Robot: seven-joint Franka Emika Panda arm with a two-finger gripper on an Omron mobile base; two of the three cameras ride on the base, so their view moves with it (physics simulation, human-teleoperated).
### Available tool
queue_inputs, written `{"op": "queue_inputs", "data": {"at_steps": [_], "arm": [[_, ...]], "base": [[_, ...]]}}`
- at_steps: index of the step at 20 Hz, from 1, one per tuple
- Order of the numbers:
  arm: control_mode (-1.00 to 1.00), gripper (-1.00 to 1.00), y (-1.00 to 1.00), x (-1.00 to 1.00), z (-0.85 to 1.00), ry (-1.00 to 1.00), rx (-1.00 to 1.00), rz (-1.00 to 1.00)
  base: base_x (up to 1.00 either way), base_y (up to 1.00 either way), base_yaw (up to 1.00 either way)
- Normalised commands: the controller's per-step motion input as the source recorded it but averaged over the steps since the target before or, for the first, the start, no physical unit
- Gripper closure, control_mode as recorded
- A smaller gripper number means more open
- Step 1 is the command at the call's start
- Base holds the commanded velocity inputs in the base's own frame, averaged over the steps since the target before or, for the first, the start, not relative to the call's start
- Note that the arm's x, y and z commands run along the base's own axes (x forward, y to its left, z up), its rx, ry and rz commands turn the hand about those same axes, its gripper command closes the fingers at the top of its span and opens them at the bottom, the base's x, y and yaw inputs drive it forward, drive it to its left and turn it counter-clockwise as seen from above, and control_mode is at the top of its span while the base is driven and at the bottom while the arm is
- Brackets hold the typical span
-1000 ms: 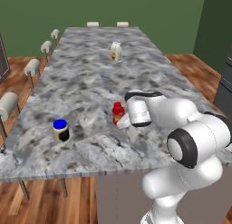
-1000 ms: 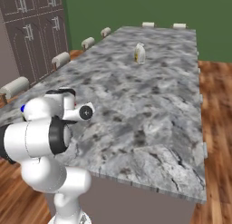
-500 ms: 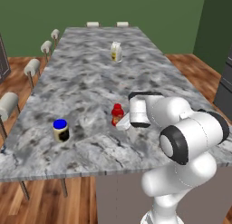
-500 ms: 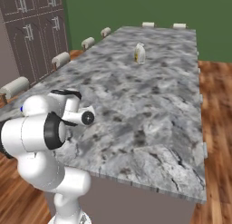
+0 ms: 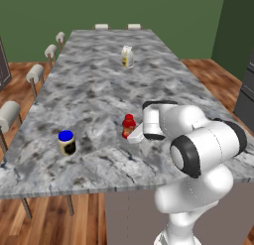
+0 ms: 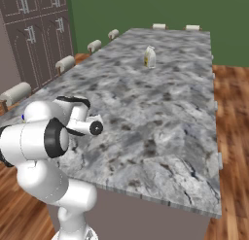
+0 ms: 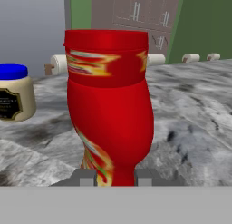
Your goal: Move the ketchup and mayonnaise from the cabinet to the dining counter.
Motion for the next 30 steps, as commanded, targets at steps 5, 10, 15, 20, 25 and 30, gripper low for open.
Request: {"op": "queue_inputs", "data": {"at_steps": [5,10,15,20,25,30], "arm": [[-1.0,1.0,0.0,0.04,-0.06,0.0,0.0,0.0],[-1.0,1.0,0.0,0.04,-0.14,0.0,0.0,0.0],[-1.0,1.0,0.0,0.04,-0.13,0.0,0.0,0.0],[-1.0,1.0,0.0,0.0,-0.15,0.0,0.0,0.0],[-1.0,1.0,0.0,0.0,-0.16,0.0,0.0,0.0],[-1.0,1.0,0.0,0.0,-0.16,0.0,0.0,0.0]], "base": [[0.0,0.0,0.0],[0.0,0.0,0.0],[0.0,0.0,0.0],[0.0,0.0,0.0],[0.0,0.0,0.0],[0.0,0.0,0.0]]}}
